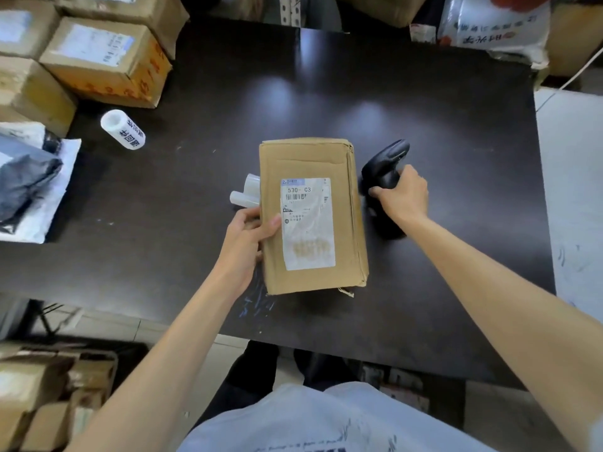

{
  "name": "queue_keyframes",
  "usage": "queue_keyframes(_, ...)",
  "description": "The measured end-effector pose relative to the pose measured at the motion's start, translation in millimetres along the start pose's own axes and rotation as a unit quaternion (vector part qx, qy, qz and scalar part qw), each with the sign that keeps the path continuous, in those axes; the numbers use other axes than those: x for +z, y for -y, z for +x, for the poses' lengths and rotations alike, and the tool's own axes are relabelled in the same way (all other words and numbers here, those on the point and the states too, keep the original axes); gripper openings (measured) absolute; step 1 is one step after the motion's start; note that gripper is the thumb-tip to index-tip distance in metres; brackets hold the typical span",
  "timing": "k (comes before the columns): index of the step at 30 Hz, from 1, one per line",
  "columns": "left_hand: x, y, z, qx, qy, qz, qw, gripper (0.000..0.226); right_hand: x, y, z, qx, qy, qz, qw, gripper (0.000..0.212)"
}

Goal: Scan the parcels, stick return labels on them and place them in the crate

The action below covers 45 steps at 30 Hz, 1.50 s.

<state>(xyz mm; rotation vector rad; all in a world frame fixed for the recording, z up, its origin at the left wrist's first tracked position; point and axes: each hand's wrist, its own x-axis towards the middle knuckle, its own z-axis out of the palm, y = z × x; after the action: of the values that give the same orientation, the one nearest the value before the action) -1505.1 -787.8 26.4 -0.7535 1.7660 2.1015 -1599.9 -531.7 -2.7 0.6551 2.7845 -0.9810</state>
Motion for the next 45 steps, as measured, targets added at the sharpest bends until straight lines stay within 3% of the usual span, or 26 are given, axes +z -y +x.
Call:
queue_keyframes(2, 6.0, -1.2, 0.7, -0.010, 0.004, -0.010, 1.000, 0.039, -15.9, 7.1, -12.5, 0.019, 0.020, 0.110, 0.994, 0.033)
queue_keyframes(5, 19.6, -1.5, 2.7, -0.026, 0.020, -0.014, 0.999, 0.045, -45.5, 20.9, -53.4, 0.032, 0.011, 0.300, 0.953, 0.016)
queue_keyframes(7, 29.2, -1.0, 4.7, -0.033, 0.031, -0.013, 0.999, 0.046, -59.9, 29.0, -89.4, 0.034, 0.021, 0.350, 0.936, 0.010)
queue_keyframes(11, 42.7, 4.9, 10.0, -0.049, 0.047, 0.001, 0.998, 0.049, -73.1, 47.9, -142.8, 0.058, 0.142, 0.296, 0.943, 0.023)
queue_keyframes(14, 46.8, 10.0, 13.8, -0.061, 0.046, 0.004, 0.997, 0.042, -74.8, 60.8, -156.1, 0.071, 0.182, 0.267, 0.944, 0.020)
queue_keyframes(20, 44.6, 12.1, 23.2, -0.073, 0.049, 0.024, 0.996, 0.032, -84.6, 65.3, -158.8, 0.085, 0.196, 0.246, 0.945, 0.017)
queue_keyframes(37, 33.1, 5.3, 24.5, -0.022, 0.094, 0.085, 0.992, 0.048, -82.8, 68.2, -164.2, 0.087, 0.211, 0.288, 0.930, 0.015)
queue_keyframes(45, 31.2, 4.0, 24.8, -0.014, 0.101, 0.094, 0.990, 0.044, -80.8, 70.2, -165.1, 0.090, 0.213, 0.292, 0.928, 0.015)
